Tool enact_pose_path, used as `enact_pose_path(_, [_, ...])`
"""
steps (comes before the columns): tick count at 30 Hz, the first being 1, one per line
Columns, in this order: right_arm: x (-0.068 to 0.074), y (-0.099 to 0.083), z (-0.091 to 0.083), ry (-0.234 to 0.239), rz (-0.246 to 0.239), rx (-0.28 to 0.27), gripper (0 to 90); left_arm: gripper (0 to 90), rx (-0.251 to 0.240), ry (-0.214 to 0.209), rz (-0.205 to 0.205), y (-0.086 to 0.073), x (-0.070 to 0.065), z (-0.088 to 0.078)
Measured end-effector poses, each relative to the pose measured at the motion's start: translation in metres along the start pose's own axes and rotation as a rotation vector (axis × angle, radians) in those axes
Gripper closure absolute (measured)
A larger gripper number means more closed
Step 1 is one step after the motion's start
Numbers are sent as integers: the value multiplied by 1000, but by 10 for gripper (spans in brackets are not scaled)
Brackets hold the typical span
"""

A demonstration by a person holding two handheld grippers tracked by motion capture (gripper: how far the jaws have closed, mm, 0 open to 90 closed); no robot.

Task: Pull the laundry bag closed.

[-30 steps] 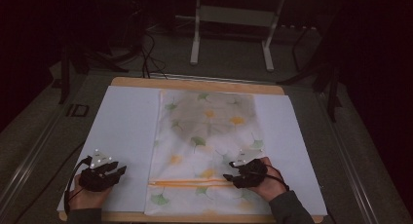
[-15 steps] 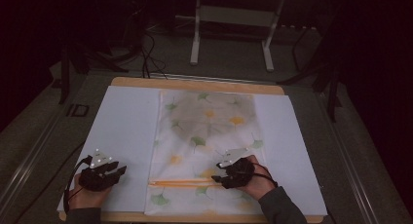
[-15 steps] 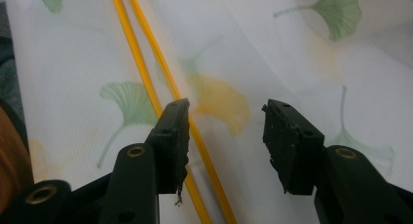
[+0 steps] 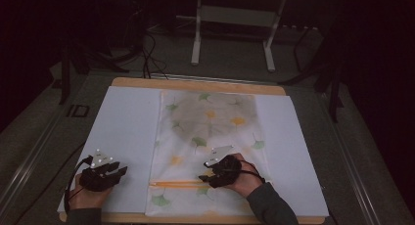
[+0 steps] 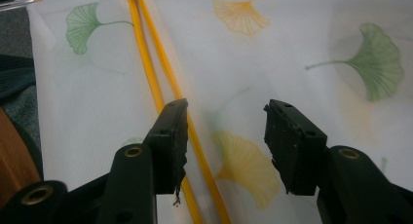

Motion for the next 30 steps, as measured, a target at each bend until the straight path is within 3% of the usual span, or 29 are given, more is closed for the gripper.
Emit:
enact_pose_path(6, [5,11,10,18,-16,-9,514,619,1,-3,1,0,0,1])
enact_pose_path(12, [13,25,20,46,-51,-23,582,619,2,-4,1,0,-1,1])
enact_pose_path(24, [22,40,37,82,-58,-53,619,618,8,-4,9,0,-2,1])
enact_pose_path(30, [30,46,48,93,-85,-57,704,615,6,-3,5,0,-1,0])
Point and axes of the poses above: each handheld gripper's, and its own axes: z roughly forward along the jaws, y roughly out of its top, x roughly to its left, the point moved 8 cm from there along z, roughly forward along the jaws, and after that the axes turned 6 degrees about -z, right-handed, at the moved point
